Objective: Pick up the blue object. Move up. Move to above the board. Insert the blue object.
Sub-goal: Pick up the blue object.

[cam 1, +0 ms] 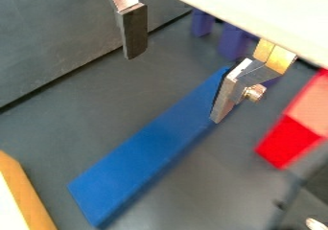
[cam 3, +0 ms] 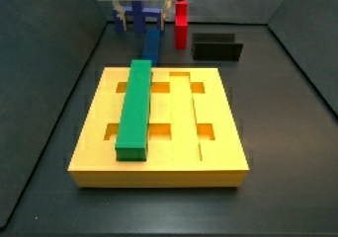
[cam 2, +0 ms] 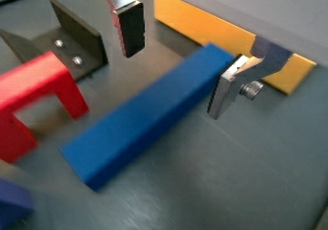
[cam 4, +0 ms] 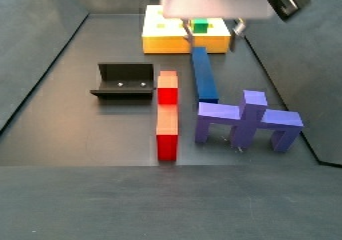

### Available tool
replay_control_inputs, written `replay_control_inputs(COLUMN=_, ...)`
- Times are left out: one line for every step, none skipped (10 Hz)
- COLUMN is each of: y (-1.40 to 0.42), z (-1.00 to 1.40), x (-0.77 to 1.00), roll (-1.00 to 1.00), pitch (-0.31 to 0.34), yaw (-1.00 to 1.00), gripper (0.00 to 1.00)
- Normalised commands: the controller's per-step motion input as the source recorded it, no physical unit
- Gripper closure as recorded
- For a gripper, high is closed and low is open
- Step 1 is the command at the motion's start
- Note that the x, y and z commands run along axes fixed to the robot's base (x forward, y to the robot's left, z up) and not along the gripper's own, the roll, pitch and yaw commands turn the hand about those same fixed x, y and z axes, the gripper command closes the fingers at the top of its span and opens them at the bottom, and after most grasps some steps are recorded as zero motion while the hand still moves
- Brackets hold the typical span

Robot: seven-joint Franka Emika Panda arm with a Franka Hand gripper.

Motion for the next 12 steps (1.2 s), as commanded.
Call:
replay_control_inputs(y=0.0, z=-0.41, x=0.05, roll=0.21, pitch=0.0, yaw=0.0, gripper=0.0)
replay_control_inputs(y=0.0, z=-0.35, x=0.27, roll=0.14, pitch=0.001, yaw=-0.06, gripper=0.0)
replay_control_inputs(y=0.0, z=-0.31, x=0.15, roll=0.11, pitch=0.009, yaw=-0.15, gripper=0.0)
replay_control_inputs(y=0.0, z=-0.2, x=0.05, roll=0.12, pitch=0.016, yaw=-0.11, gripper=0.0)
replay_control_inputs(y=-0.06, z=-0.15, x=0.02, roll=0.12, pitch=0.014, yaw=-0.15, gripper=0.0)
replay_control_inputs(y=-0.09, z=-0.17, x=0.0, roll=0.11, pitch=0.0, yaw=-0.09, gripper=0.0)
replay_control_inputs(y=-0.09, z=-0.27, x=0.1, roll=0.14, pitch=0.0, yaw=-0.05, gripper=0.0)
replay_control_inputs(y=-0.05, z=-0.36, x=0.19, roll=0.15, pitch=0.001, yaw=-0.1, gripper=0.0)
replay_control_inputs(y=0.01, z=-0.4, x=0.0, roll=0.13, pitch=0.0, yaw=-0.13, gripper=0.0)
replay_control_inputs(y=0.05, z=-0.37, x=0.0, roll=0.13, pitch=0.0, yaw=-0.05, gripper=0.0)
replay_control_inputs(y=0.08, z=-0.37, x=0.0, roll=0.13, pitch=0.0, yaw=-0.05, gripper=0.0)
replay_control_inputs(y=0.0, z=-0.15, x=0.0, roll=0.07, pitch=0.004, yaw=-0.01, gripper=0.0)
